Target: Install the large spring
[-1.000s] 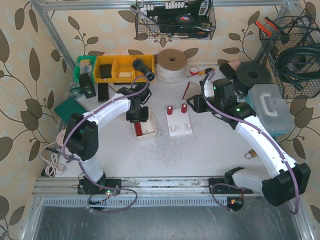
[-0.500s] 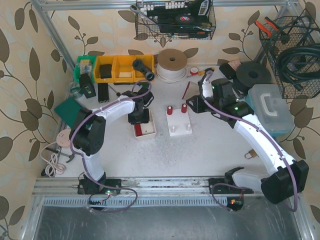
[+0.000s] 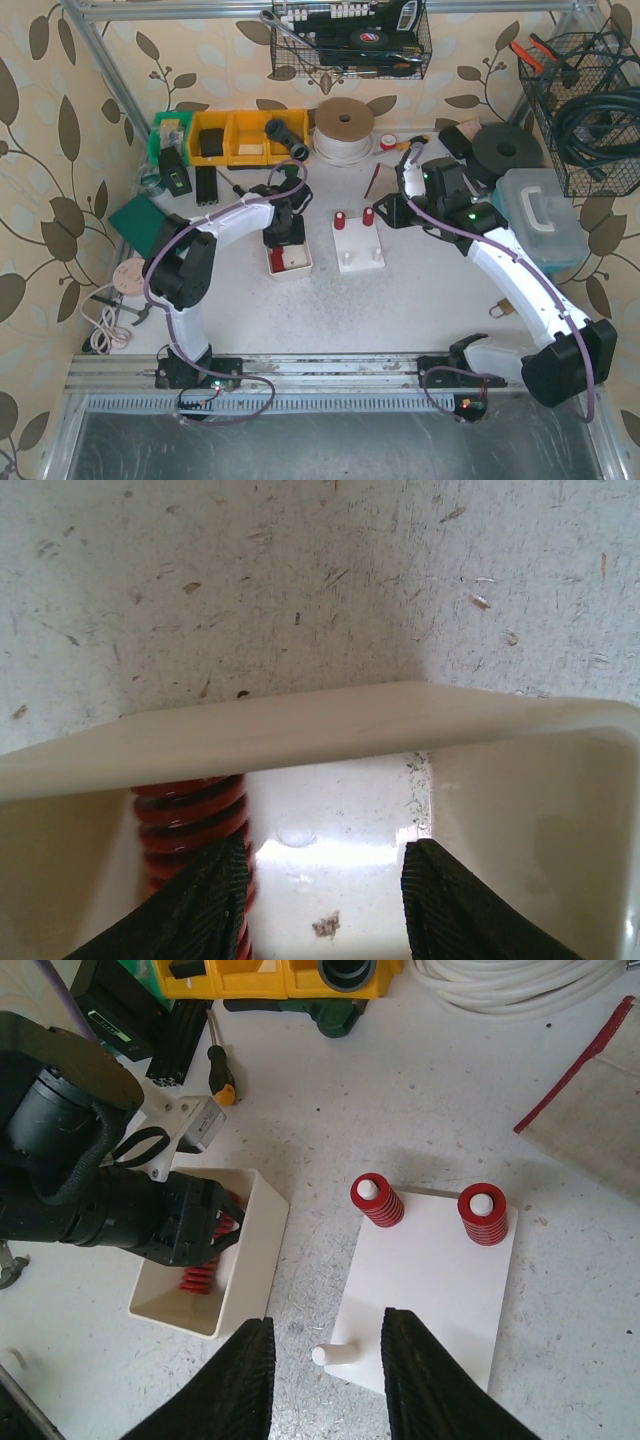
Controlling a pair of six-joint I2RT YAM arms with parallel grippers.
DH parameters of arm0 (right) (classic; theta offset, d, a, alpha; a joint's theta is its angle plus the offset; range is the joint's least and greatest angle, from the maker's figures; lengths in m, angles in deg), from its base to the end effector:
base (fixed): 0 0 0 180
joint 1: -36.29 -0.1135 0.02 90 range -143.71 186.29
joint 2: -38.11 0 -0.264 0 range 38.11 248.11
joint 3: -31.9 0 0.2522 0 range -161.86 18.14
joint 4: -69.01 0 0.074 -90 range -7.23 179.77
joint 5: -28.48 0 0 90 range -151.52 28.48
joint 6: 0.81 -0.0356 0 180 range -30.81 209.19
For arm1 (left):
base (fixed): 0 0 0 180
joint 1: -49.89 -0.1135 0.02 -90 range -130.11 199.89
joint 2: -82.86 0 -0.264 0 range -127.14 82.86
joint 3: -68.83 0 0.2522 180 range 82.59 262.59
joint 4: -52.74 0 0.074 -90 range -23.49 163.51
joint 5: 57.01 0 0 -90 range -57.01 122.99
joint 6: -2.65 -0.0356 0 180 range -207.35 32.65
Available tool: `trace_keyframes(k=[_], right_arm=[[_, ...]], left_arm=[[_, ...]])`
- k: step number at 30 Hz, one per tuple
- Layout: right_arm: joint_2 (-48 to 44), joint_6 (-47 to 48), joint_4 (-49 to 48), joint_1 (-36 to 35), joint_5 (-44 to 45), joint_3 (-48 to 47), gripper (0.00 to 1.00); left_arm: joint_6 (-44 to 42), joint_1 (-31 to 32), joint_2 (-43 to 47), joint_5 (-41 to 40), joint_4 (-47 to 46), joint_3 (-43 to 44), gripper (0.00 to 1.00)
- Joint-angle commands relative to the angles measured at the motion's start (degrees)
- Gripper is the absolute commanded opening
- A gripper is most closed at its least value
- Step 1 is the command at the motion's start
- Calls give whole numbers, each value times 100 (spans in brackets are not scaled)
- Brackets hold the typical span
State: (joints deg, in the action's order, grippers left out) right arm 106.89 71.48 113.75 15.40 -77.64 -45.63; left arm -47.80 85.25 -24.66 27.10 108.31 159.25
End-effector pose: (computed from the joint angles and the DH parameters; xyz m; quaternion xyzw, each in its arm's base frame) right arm 0.2406 0.1024 0.3344 -0.0881 0.8801 0.2665 0.3830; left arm 0.3064 -0.2129 0.1867 -0.0438 0.9863 -0.0512 0.1503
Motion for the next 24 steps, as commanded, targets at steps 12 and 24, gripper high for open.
trace_keyframes(k=[12,24], right_arm=[[125,101,171,-32,-66,-248,32],[191,153,181,-33,-73,-291,31]], left_arm=[[132,94,763,-555,22,-417,49],[1053,323,535,-520,1049,-125,45]])
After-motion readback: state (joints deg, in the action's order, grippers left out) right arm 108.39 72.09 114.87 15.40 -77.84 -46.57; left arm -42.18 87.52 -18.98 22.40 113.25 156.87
